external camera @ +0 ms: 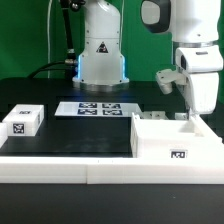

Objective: Assemble cabinet

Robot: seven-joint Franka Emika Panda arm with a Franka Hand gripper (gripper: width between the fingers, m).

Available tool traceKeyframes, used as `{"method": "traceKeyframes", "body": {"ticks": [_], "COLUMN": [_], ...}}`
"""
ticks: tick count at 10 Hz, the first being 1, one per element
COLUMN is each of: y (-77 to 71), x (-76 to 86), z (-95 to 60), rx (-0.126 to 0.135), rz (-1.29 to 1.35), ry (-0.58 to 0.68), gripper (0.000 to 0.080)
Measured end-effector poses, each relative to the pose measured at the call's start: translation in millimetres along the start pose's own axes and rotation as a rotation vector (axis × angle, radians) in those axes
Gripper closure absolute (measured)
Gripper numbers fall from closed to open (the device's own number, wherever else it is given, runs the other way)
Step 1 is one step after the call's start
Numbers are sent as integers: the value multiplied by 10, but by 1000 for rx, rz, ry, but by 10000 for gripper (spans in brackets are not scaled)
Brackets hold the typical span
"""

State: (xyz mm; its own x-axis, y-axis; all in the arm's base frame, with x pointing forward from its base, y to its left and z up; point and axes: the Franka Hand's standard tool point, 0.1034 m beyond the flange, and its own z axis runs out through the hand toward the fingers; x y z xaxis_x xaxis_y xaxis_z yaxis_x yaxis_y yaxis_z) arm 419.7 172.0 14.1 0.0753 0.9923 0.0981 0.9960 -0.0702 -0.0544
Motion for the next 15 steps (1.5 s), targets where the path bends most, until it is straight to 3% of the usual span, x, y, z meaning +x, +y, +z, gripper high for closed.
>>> {"method": "traceKeyframes", "body": {"ticks": [5,8,12,15], "y": [4,73,203,298], "x": [0,-13,-206,-406], "z": [-10,-220,-496,-568], "rx": [-2,-28,-47,-49], "rz": [4,23,46,53], "ry": [0,-13,-38,-44], "gripper": [732,731,731,731]}}
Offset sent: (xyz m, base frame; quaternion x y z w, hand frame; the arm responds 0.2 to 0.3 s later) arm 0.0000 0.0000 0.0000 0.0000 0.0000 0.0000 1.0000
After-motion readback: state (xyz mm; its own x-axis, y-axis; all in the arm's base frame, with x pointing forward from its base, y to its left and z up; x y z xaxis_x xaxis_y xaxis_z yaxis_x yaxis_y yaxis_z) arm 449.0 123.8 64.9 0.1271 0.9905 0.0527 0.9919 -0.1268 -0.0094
